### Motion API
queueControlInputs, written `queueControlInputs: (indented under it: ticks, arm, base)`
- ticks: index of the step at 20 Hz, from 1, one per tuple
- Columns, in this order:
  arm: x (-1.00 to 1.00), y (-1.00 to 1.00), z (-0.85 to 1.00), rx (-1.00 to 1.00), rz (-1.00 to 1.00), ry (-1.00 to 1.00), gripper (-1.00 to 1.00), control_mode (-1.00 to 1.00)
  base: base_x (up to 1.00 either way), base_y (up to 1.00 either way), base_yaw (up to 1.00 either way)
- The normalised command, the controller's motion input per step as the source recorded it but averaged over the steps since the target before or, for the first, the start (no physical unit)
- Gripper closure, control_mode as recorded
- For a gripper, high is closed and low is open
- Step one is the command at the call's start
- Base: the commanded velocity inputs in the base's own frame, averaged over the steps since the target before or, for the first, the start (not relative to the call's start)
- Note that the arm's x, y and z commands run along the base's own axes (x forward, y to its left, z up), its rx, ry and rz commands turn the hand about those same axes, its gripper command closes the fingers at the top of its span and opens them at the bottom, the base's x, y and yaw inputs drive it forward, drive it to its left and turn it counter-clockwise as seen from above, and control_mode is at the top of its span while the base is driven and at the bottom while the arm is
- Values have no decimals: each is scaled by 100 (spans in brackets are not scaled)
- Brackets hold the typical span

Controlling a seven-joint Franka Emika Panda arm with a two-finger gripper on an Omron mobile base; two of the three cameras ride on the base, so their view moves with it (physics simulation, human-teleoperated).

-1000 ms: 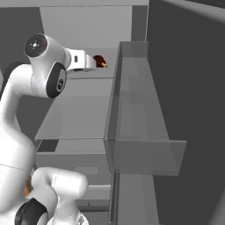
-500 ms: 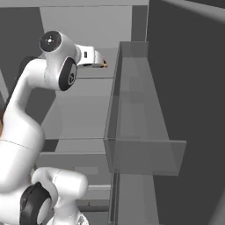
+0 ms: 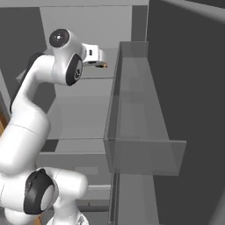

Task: Take the cheese, steak, and lemon wedge from the fridge and place them on the plate on the dining counter to create an appetizer plate.

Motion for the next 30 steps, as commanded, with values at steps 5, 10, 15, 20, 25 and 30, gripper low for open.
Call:
queueControlInputs:
  ticks: [5,10,15,20,25,30]
  arm:
    - [23,-5,-14,0,6,3,-100,-100]
    - [31,-4,-11,0,8,2,-100,-100]
    - [44,-2,-7,0,7,1,-100,-100]
    - [47,-7,-5,0,7,4,-100,-100]
    - [43,-10,0,0,8,6,-100,-100]
    - [43,-1,-5,0,7,5,-100,-100]
  base:
    - [0,0,0]
    - [0,0,0]
    - [0,0,0]
    - [0,0,0]
    - [0,0,0]
    - [0,0,0]
